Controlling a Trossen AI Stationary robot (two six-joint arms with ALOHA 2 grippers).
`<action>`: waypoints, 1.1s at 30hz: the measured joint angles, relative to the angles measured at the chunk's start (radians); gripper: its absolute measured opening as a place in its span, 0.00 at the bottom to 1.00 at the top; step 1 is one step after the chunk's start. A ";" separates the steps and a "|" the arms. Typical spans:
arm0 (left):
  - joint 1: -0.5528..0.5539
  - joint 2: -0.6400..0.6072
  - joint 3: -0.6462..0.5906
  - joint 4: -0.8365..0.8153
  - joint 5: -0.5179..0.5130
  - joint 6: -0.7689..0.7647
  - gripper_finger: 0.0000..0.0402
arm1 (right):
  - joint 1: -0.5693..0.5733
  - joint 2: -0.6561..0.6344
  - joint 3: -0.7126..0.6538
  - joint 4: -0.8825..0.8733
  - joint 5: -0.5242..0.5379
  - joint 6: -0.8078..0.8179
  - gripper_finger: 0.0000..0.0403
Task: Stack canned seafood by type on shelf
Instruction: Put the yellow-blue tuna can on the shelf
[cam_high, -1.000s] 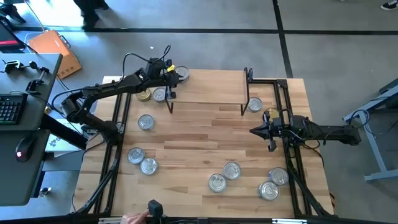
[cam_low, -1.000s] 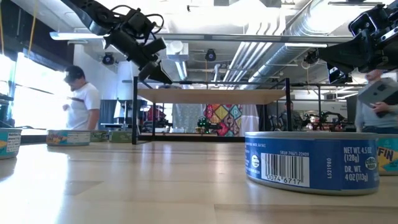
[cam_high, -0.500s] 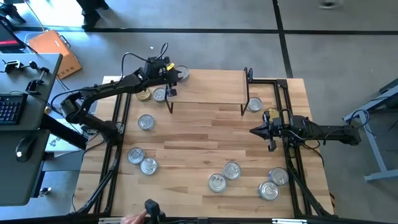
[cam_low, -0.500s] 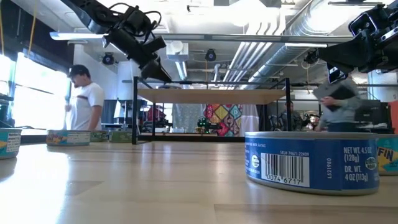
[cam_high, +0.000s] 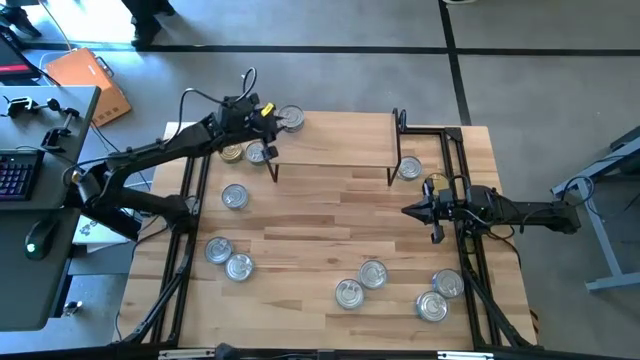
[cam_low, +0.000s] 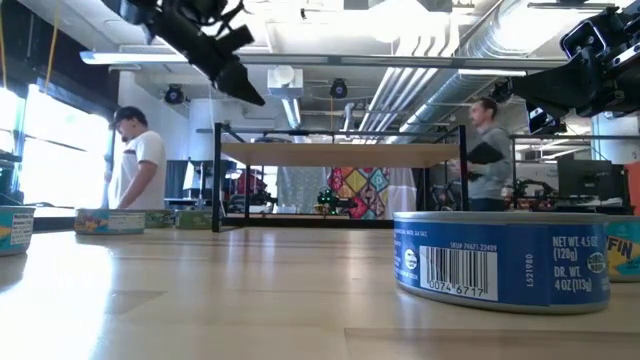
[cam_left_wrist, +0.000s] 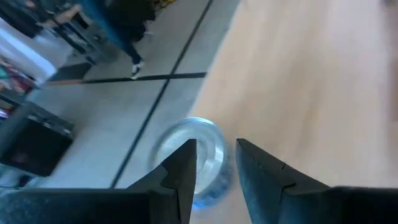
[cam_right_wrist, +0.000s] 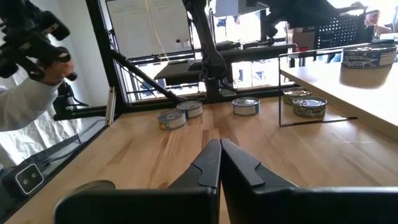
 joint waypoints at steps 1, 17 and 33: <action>-0.015 -0.018 -0.010 -0.013 0.000 -0.016 0.26 | 0.000 0.000 0.000 0.000 0.000 0.000 0.00; -0.368 -0.330 -0.340 0.118 -0.078 -0.252 0.26 | 0.000 0.000 0.000 0.000 0.000 -0.002 0.00; -0.757 -0.361 -0.440 0.283 -0.269 -0.336 0.26 | 0.000 0.000 0.000 0.000 0.000 -0.007 0.00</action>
